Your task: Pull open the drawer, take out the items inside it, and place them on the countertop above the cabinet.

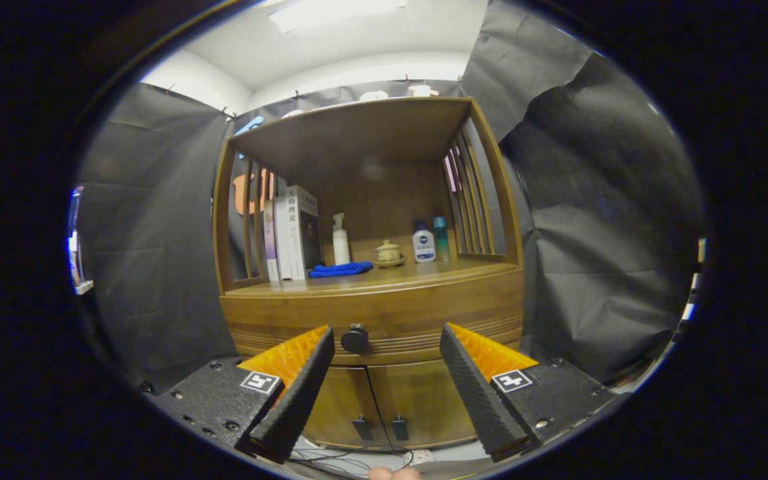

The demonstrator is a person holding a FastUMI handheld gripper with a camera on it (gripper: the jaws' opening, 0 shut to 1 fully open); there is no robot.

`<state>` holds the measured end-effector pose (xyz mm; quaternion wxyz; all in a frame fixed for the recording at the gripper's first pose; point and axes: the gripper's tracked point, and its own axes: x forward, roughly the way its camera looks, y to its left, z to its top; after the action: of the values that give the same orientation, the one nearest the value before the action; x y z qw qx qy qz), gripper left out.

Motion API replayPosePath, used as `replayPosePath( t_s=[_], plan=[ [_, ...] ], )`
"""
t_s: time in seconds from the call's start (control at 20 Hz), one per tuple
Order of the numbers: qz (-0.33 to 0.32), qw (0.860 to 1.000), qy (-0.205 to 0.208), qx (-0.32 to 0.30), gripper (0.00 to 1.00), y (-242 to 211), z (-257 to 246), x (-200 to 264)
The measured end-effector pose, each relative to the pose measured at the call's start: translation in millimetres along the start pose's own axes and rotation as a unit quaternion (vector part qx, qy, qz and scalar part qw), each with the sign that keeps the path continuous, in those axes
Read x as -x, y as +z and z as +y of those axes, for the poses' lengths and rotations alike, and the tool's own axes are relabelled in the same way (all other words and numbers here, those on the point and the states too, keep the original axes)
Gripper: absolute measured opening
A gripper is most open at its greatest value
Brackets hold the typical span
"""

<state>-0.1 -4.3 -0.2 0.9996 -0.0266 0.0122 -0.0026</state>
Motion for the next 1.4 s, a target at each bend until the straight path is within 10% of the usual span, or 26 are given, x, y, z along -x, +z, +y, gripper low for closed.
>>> replayPosePath(
  t_s=[1.4],
  plan=[
    [0.087,0.994,-0.005,0.061,1.00,-71.0,32.6,-122.9]
  ],
)
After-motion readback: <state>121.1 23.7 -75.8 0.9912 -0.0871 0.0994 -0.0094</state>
